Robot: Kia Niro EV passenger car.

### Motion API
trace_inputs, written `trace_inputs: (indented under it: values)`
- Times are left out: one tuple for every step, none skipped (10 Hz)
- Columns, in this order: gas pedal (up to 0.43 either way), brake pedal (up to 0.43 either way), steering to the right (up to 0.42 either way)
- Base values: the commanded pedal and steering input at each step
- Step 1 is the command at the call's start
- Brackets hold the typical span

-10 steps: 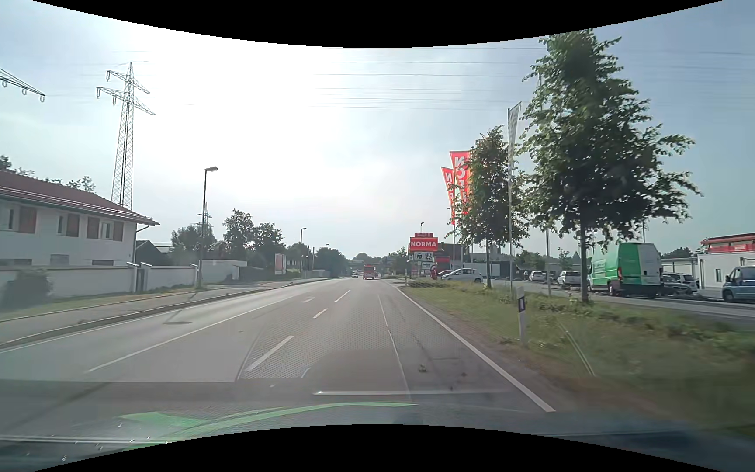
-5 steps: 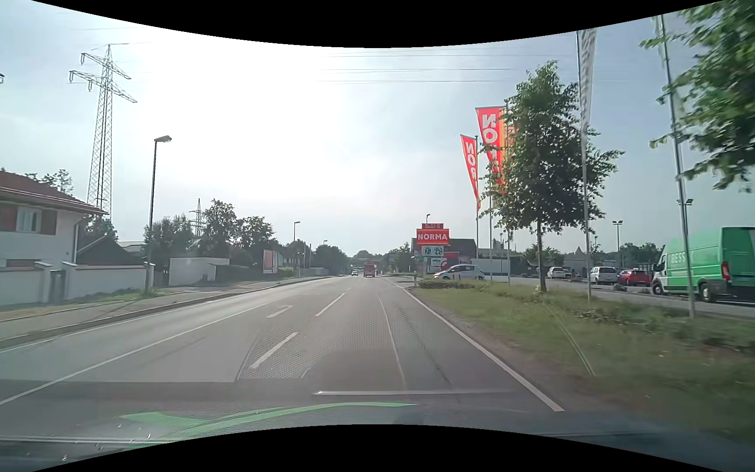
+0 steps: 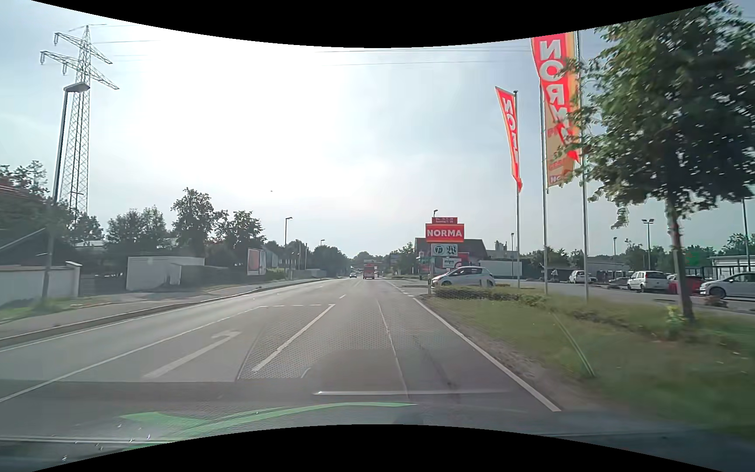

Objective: Follow the waypoints while adhering to traffic rules and regulations

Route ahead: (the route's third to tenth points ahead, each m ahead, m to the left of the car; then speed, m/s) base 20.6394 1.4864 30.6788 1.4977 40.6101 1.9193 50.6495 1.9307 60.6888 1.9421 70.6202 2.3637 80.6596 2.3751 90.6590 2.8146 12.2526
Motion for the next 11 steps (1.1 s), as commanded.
trace_inputs:
  values:
    - [0.098,0.0,-0.002]
    - [0.098,0.0,-0.002]
    - [0.098,0.0,-0.002]
    - [0.098,0.0,-0.003]
    - [0.098,0.0,-0.002]
    - [0.098,0.0,-0.002]
    - [0.098,0.0,-0.002]
    - [0.098,0.0,-0.003]
    - [0.098,0.0,-0.002]
    - [0.098,0.0,-0.003]
    - [0.098,0.0,-0.002]
